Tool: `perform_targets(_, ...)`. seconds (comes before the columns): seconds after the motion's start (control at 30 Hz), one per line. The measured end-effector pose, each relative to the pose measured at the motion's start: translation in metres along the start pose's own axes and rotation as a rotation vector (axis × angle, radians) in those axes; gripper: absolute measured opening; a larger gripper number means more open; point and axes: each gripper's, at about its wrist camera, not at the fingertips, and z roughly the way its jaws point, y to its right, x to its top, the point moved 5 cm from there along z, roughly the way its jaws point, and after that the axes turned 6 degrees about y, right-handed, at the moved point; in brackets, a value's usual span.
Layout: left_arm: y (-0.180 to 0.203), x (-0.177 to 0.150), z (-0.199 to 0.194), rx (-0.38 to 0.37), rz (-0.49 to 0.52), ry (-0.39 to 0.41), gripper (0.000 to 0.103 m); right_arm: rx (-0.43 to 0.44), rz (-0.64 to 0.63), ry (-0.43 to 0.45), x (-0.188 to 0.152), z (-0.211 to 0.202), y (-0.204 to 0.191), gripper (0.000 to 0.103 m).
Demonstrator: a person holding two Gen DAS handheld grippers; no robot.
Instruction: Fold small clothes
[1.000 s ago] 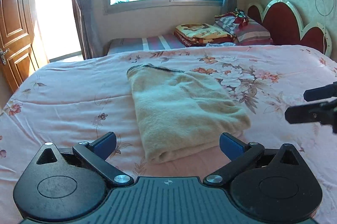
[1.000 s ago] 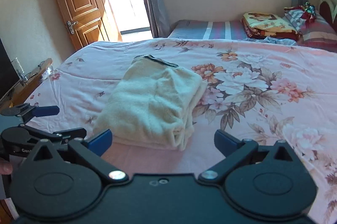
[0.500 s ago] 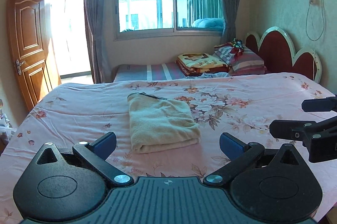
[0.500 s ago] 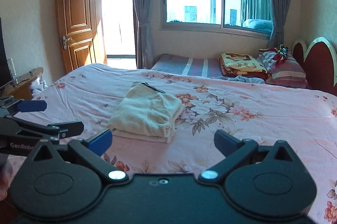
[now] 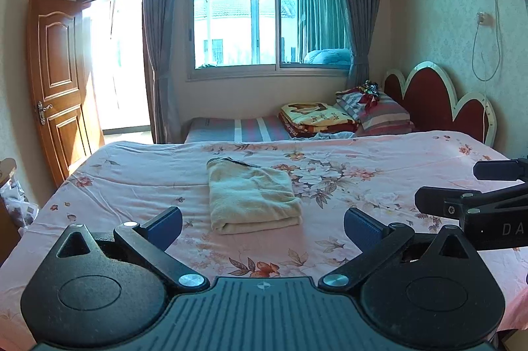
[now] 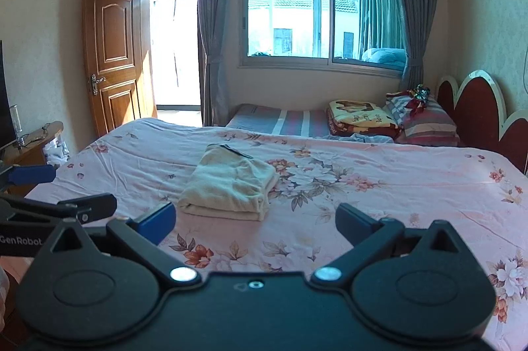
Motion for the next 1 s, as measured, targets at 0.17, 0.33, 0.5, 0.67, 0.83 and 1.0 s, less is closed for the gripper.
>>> perform_targets(0.17,0.003,0.005,-0.009,-0.001,0.002,0.015,0.103,-0.011,-0.002,0.021,0.004,-0.007,0.001,0.102)
perform_targets(0.33,0.001,0.009,-0.011,-0.002,0.004,0.025,0.103,-0.018,-0.002,0.02,0.003,-0.008,-0.001,0.102)
perform_targets(0.5,0.0,0.013,-0.015,0.006,0.013,0.043,0.103,-0.006,-0.005,0.05,0.007,-0.013,-0.005,0.102)
perform_targets(0.67,-0.001,0.014,-0.015,0.012,0.014,0.046,0.103,-0.003,-0.008,0.05,0.008,-0.012,-0.005,0.102)
perform_targets(0.83,0.0,0.015,-0.014,0.014,0.014,0.045,0.103,0.002,-0.005,0.042,0.006,-0.011,-0.004,0.102)
perform_targets(1.0,0.002,0.015,-0.014,0.012,0.019,0.045,0.103,0.0,0.0,0.043,0.005,-0.012,-0.004,0.102)
